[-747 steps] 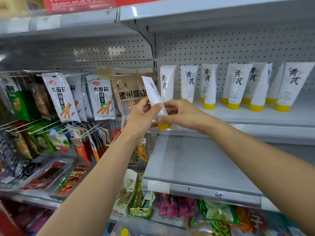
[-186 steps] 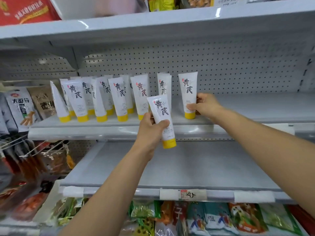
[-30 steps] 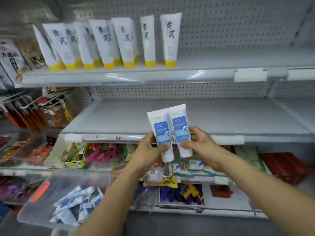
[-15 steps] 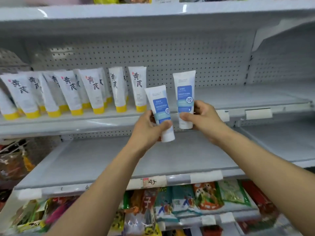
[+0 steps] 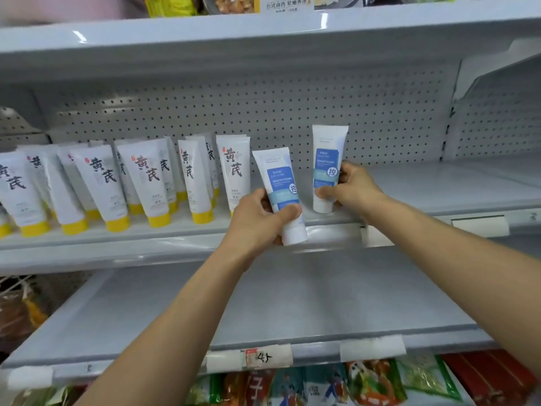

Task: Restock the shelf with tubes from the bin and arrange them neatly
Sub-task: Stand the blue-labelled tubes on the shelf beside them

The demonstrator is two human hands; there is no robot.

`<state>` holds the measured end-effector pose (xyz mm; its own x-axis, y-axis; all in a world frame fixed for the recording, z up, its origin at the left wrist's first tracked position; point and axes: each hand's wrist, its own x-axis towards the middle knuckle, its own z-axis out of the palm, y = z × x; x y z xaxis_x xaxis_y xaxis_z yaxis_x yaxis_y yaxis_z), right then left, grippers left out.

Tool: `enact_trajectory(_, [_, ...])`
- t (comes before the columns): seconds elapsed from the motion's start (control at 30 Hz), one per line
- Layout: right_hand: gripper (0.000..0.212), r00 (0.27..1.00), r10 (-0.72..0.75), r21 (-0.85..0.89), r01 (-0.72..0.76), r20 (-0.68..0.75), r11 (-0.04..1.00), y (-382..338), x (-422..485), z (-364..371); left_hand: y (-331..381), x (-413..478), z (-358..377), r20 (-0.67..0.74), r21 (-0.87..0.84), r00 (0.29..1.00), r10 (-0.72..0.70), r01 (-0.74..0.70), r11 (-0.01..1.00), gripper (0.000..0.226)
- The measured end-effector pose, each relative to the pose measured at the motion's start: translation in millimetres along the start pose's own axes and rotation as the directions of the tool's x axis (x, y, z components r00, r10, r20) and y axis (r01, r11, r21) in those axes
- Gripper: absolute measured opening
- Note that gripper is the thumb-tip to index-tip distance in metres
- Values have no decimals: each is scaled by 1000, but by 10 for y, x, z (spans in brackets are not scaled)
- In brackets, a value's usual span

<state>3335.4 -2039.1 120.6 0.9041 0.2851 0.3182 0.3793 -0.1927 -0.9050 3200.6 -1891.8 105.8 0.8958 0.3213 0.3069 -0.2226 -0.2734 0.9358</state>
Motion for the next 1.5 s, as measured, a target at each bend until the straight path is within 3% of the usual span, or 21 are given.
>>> enact_trajectory(0.2, [40,995,-48,-155,61,86,986,112,506,123,99,216,84,-20,12,1000,-3,3,1000,27])
enact_trajectory(0.43, [42,990,-17,-203,45,139,978,161,931,231,44,383,149,-70,9,995,-78,78,997,32])
enact_trajectory(0.7, [43,991,-18,-232,49,136,972,167,1102,350,45,430,214,-84,-36,989,-123,120,992,31])
enact_trajectory(0.87, [56,994,46,-389,-4,100,921,150,1030,191,77,429,263,-75,-46,991,-107,104,994,33])
enact_trajectory(0.93, [38,997,-12,-301,34,76,953,68,906,39,102,453,303,-74,-40,994,-80,77,996,31])
enact_trajectory(1.0, [15,975,-10,-183,52,221,982,-24,752,-148,129,509,368,-93,-11,995,-44,44,999,29])
enact_trajectory(1.1, [26,830,38,-226,107,557,968,-140,523,-355,140,652,482,-129,52,992,11,-4,999,37])
enact_trajectory(1.17, [30,789,31,-235,145,614,961,-170,427,-375,149,752,560,-151,80,988,36,-24,997,45])
enact_trajectory(1.3, [19,872,-82,-209,205,483,956,-185,362,-317,166,898,693,-173,142,981,84,-59,988,49])
enact_trajectory(1.43, [20,921,-116,-229,212,372,950,-128,389,-322,162,954,760,-116,174,988,106,-85,981,41])
enact_trajectory(1.5, [33,934,-93,-279,197,346,940,-80,450,-349,151,957,730,-60,301,991,121,-98,949,33])
